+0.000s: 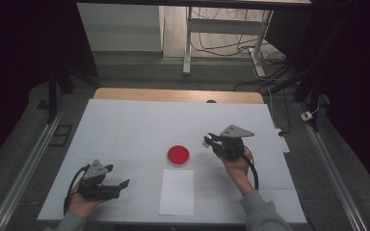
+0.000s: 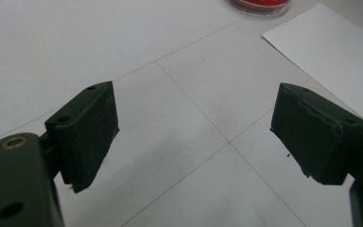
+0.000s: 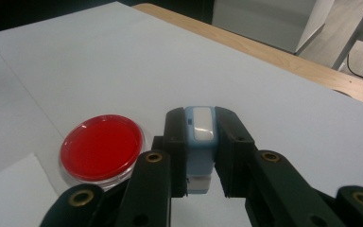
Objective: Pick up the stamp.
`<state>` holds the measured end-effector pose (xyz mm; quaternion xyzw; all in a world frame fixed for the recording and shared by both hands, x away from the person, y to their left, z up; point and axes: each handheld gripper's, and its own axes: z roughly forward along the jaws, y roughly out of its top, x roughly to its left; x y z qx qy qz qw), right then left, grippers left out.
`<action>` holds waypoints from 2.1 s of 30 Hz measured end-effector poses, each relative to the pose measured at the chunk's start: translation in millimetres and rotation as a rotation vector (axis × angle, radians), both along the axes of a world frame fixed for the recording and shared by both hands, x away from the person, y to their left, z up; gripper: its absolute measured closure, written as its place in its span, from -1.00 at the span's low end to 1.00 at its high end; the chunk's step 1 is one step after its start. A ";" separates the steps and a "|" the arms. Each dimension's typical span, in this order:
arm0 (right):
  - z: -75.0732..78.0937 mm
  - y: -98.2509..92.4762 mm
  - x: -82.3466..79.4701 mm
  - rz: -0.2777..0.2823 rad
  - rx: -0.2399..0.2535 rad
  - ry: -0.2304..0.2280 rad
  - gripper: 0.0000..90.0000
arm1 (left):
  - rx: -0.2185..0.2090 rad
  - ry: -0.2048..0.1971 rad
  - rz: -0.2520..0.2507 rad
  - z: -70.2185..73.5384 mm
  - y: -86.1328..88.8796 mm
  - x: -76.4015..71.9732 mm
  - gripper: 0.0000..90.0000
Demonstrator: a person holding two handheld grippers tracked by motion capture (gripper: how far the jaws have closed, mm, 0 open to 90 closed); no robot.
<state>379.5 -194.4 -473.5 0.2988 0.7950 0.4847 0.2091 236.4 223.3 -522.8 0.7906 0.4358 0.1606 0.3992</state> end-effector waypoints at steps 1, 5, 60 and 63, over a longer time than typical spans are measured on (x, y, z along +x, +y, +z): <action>1.1 -0.9 -1.0 0.001 0.005 -0.001 0.67 | 0.000 0.000 0.001 0.0 0.0 0.0 -0.64; 6.4 -6.2 -6.1 0.001 0.016 -0.004 0.67 | 0.000 -0.001 0.003 -0.3 0.3 0.1 -0.64; 3.1 21.4 -66.9 0.174 0.039 0.043 0.67 | 0.012 0.001 -0.008 -4.2 -4.6 0.2 -0.64; 1.8 26.1 -69.1 0.184 0.037 0.049 0.67 | 0.014 0.002 -0.010 -4.7 -5.1 0.4 -0.63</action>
